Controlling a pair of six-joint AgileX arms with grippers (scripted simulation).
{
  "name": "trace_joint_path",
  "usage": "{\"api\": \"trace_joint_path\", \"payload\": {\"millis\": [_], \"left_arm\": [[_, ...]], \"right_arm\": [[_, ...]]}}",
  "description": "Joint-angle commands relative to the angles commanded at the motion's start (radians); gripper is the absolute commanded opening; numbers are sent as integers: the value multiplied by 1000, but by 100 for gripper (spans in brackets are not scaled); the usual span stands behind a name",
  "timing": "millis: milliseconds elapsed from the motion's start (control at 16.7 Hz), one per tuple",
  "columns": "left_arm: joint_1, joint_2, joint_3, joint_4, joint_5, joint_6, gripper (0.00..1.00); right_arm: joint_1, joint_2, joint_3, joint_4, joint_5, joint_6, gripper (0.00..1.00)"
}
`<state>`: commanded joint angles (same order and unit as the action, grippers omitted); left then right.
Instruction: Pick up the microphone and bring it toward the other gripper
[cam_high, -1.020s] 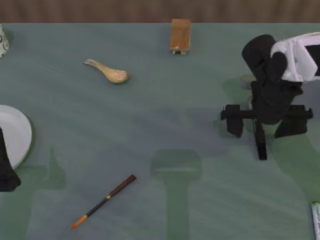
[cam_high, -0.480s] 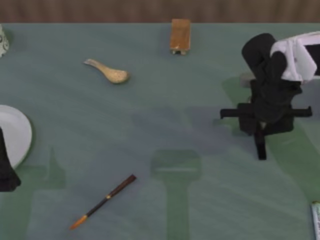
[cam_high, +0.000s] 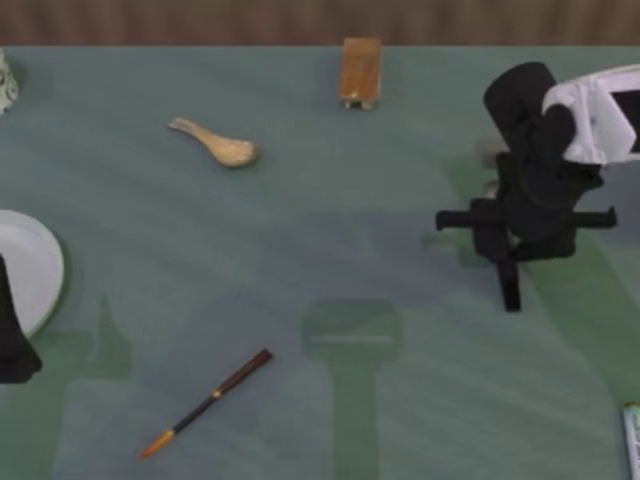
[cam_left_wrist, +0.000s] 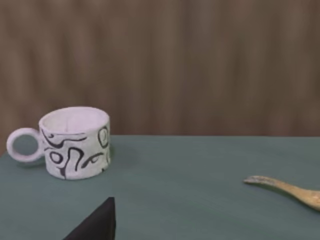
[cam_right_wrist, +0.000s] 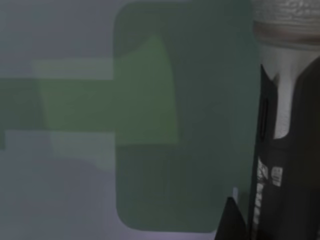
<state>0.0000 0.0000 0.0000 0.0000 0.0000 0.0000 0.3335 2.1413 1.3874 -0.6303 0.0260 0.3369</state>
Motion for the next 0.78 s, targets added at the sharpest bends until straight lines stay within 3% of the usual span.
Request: {"api": "trace_joint_path", "payload": {"millis": [300,780], "left_arm": [[0,0,0,0,0,0,100],[0,0,0,0,0,0,100]], "right_arm": [[-1,-50,-71,290,-97,-62,0],[-8,-197,-290,1029,-324,-210,0]]}}
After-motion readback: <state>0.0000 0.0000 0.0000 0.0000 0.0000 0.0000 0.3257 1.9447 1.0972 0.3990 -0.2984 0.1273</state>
